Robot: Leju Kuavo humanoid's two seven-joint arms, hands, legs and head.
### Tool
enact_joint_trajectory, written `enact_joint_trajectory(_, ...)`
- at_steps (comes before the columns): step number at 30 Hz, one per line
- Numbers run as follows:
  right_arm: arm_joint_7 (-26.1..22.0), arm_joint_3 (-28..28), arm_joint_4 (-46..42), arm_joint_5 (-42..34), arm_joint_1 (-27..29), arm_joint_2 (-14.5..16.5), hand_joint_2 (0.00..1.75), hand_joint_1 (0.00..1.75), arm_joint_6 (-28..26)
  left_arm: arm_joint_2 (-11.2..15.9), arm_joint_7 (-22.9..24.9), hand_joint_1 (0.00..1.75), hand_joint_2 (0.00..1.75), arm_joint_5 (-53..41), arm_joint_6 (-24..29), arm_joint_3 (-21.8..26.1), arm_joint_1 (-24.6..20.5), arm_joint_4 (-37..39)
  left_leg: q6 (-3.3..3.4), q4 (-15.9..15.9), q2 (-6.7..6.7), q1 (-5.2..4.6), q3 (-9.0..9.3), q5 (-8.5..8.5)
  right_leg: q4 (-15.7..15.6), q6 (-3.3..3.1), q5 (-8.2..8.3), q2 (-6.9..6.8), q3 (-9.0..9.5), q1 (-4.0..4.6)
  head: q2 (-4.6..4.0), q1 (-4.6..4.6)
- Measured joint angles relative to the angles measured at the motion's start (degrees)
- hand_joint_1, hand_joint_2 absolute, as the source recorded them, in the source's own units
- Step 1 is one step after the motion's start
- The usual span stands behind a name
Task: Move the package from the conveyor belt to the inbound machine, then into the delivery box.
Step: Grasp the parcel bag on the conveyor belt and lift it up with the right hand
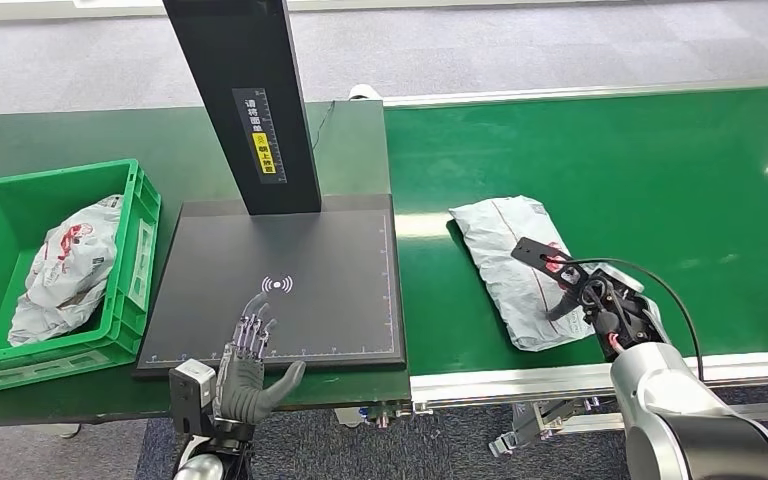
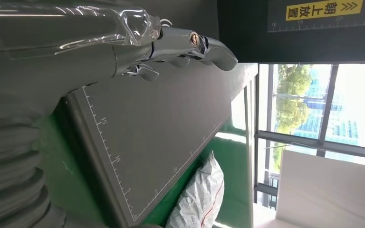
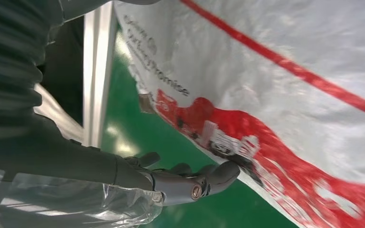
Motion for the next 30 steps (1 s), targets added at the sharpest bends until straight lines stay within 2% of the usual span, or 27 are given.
enact_joint_trajectory(1,0.51,0.04,0.05,0.68,0.09,0.0,1.75,0.21,0.33,0.0,0.0,0.0,1.75,0.01,-0.01,0.04,-0.08,0.14,0.0,0.0,0.0,0.0,0.0,0.0,0.0,0.0,0.0,0.0,0.0,0.0,0.0,0.0)
enact_joint_trajectory(4,1.09,0.1,0.22,1.78,0.54,0.0,1.75,1.5,0.93,0.0,0.0,0.0,1.75,0.01,0.01,0.2,-0.22,0.54,0.0,0.0,0.0,0.0,0.01,0.0,0.0,0.0,0.0,0.01,0.0,0.0,0.0,0.0)
enact_joint_trajectory(5,1.07,0.1,0.27,1.97,0.74,0.0,1.75,1.74,1.11,0.0,0.0,0.0,1.75,0.01,0.02,0.27,-0.24,0.66,0.0,0.0,0.0,0.0,0.01,0.0,0.0,0.0,0.0,0.01,0.0,0.0,0.0,0.0)
enact_joint_trajectory(19,-0.33,0.1,0.59,3.58,1.96,0.03,1.75,1.75,2.88,-0.16,-0.08,0.0,1.75,-0.09,0.19,0.8,-0.8,1.64,0.0,0.0,0.0,0.0,0.0,0.0,0.0,0.0,0.0,0.0,0.0,0.0,0.01,0.0)
enact_joint_trajectory(30,-7.95,0.22,0.67,4.54,2.46,0.84,1.75,1.75,4.22,-0.48,0.39,0.0,1.75,-0.82,1.53,0.97,-0.85,1.64,0.0,-0.01,0.01,0.0,0.01,0.0,0.0,0.0,0.0,0.01,0.0,0.0,0.0,0.0)
